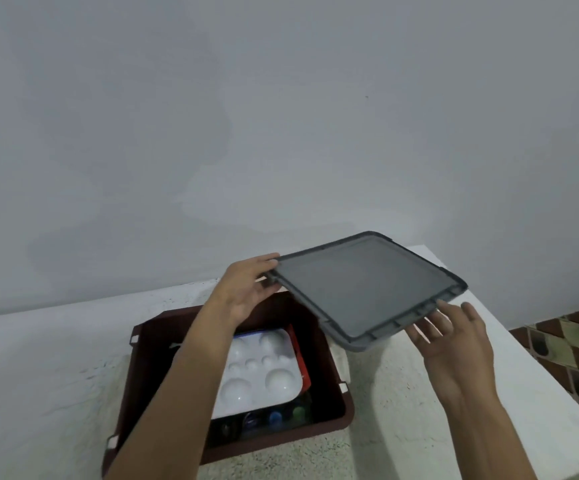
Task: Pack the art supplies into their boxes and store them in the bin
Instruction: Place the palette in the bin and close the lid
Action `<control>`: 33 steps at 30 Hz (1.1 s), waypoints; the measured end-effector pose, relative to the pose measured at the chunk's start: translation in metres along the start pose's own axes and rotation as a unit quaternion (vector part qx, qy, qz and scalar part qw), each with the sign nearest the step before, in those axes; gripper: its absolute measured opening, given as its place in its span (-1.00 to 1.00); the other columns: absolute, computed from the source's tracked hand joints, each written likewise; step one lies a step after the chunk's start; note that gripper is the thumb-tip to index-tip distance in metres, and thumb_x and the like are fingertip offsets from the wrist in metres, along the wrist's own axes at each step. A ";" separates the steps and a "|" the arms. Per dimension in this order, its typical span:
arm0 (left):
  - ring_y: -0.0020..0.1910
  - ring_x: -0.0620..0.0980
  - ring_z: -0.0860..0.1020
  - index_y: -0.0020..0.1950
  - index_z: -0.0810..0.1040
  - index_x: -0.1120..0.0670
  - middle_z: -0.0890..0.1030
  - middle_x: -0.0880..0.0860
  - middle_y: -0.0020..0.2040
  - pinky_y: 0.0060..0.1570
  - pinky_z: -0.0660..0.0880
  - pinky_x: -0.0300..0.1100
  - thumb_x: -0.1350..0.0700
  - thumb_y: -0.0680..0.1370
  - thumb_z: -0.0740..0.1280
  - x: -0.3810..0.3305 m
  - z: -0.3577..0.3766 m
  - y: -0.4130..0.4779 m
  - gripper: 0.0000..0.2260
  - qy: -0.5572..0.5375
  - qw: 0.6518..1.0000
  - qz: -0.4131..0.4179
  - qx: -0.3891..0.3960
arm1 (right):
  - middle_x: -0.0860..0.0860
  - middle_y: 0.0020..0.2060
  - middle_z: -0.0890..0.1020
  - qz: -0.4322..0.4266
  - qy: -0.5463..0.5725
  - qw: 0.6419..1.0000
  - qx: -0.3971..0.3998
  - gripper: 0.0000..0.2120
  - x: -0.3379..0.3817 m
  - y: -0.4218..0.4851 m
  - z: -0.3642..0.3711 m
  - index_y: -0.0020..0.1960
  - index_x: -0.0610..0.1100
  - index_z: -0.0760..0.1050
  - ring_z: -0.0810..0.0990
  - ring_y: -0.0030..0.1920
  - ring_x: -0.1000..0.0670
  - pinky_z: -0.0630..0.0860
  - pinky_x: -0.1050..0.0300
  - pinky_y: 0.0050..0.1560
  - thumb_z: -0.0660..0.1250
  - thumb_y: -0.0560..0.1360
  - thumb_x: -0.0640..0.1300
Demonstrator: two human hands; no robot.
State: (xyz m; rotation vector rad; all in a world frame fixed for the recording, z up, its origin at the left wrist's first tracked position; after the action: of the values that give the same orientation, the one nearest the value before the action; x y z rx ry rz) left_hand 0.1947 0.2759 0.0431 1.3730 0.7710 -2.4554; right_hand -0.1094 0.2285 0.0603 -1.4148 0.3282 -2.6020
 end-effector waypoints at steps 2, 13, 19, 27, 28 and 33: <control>-0.22 -0.04 0.60 0.10 0.60 0.23 0.60 0.12 -0.04 -0.23 0.60 -0.28 0.31 0.58 0.28 -0.012 -0.028 -0.010 -0.84 -0.013 1.000 0.004 -0.008 | -0.13 0.05 0.61 0.011 0.009 1.000 0.014 -0.42 -0.005 -0.006 0.008 0.52 0.04 0.17 0.61 -0.05 -0.10 0.59 -0.05 -0.05 0.29 0.58 -0.21; 0.25 0.15 0.51 0.46 0.38 0.18 0.50 0.21 0.35 0.21 0.50 0.06 0.06 0.63 0.20 -0.060 -0.102 -0.098 -0.58 -0.056 0.991 0.122 0.011 | -0.03 -0.10 0.68 0.125 -0.112 0.968 0.186 -0.77 -0.051 -0.048 0.055 0.09 -0.07 0.57 0.67 -0.16 -0.03 0.58 0.00 -0.22 0.18 0.63 0.00; 0.07 0.04 0.64 0.42 0.47 0.11 0.64 0.10 0.19 -0.03 0.64 -0.09 0.05 0.66 0.14 -0.054 -0.129 -0.139 -0.63 -0.059 0.986 0.147 -0.047 | -0.07 -0.16 0.66 0.149 -0.153 0.950 0.228 -0.80 -0.071 -0.067 0.079 0.02 -0.16 0.61 0.66 -0.19 -0.01 0.60 0.12 -0.40 0.25 0.60 -0.09; 0.20 0.03 0.61 0.37 0.52 0.05 0.63 0.05 0.25 -0.03 0.62 -0.15 0.12 0.67 0.16 -0.054 -0.157 -0.163 -0.70 0.050 0.988 0.134 -0.060 | -0.11 -0.12 0.66 0.135 -0.196 0.945 0.224 -0.82 -0.072 -0.072 0.090 0.08 -0.19 0.59 0.66 -0.17 -0.05 0.60 0.12 -0.40 0.25 0.60 -0.15; 0.18 0.05 0.62 0.36 0.53 0.07 0.63 0.07 0.24 -0.05 0.63 -0.15 0.14 0.65 0.20 -0.053 -0.163 -0.161 -0.70 0.055 0.986 0.132 -0.085 | -0.12 -0.10 0.67 0.130 -0.207 0.942 0.228 -0.81 -0.072 -0.071 0.089 0.10 -0.19 0.59 0.66 -0.15 -0.06 0.61 0.10 -0.38 0.24 0.60 -0.14; 0.12 0.15 0.64 0.24 0.61 0.16 0.69 0.14 0.10 -0.05 0.65 -0.09 0.20 0.57 0.34 -0.051 -0.181 -0.160 -0.75 0.035 0.971 0.141 -0.190 | -0.10 -0.04 0.71 0.038 -0.312 0.922 0.225 -0.77 -0.060 -0.060 0.088 0.07 -0.14 0.64 0.64 -0.05 -0.06 0.56 0.01 -0.14 0.23 0.62 -0.09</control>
State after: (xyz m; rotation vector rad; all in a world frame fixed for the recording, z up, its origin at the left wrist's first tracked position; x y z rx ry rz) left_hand 0.2835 0.5057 0.0630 1.3215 0.9327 -1.9318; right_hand -0.0047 0.2908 0.0743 -1.8676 -0.2777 -1.8436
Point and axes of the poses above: each hand's wrist, its own y-axis towards the middle knuckle, its own z-axis out of the palm, x = y × z, the point moved 7 cm from there along y, towards the middle knuckle
